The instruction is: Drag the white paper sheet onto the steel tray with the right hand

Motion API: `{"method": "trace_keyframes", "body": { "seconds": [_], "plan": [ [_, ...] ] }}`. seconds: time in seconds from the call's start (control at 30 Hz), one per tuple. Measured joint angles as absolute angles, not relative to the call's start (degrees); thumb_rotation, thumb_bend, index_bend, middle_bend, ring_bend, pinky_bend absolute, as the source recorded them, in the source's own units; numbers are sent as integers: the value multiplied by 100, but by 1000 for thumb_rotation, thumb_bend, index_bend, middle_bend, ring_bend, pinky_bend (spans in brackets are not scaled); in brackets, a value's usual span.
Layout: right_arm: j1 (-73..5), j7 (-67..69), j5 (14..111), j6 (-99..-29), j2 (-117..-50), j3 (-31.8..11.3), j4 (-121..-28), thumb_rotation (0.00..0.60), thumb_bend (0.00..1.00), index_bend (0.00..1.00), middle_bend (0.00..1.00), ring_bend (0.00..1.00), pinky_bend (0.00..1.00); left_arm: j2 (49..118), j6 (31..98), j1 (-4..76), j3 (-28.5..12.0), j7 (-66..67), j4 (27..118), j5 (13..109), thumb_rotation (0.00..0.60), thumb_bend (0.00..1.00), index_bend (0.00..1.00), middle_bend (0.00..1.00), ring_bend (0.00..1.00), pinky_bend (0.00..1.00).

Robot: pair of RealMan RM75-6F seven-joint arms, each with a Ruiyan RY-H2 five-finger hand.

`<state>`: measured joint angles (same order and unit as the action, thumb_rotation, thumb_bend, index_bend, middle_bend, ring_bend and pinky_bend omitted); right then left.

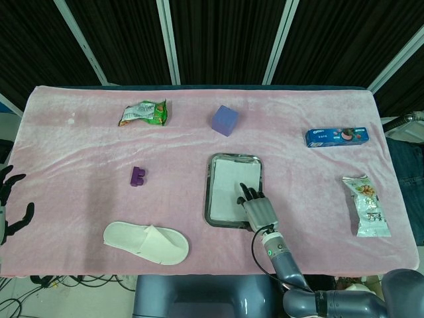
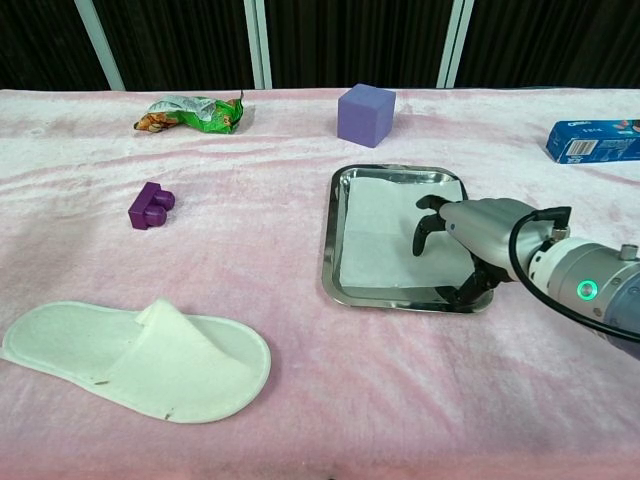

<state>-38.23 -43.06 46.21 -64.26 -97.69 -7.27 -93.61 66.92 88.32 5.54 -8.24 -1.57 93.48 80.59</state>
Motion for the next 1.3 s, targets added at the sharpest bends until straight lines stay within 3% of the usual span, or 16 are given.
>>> {"method": "trace_keyframes", "body": {
  "seconds": [0.5,0.93,1.3],
  "plan": [
    [-3943,-4115,4580,-6176,-9675,-736,-9174,600,321,329,0,101,200,6693,8842,555,-824,-159,9349,8074,600,401,218,70,11,51],
    [-4073,-4426,4335,-6189,-9512,-639,-9473,600,318,222,0,67,192,6689,8839,553,-828,-153,9357,8058,600,401,218,70,11,51],
    [-4098,-4485,4248,-6284,-9292,-584,-9764,600,317,211,0,65,192,6693,8840,556,-830,-157,9347,8060,600,401,218,71,11,51]
  ]
}}
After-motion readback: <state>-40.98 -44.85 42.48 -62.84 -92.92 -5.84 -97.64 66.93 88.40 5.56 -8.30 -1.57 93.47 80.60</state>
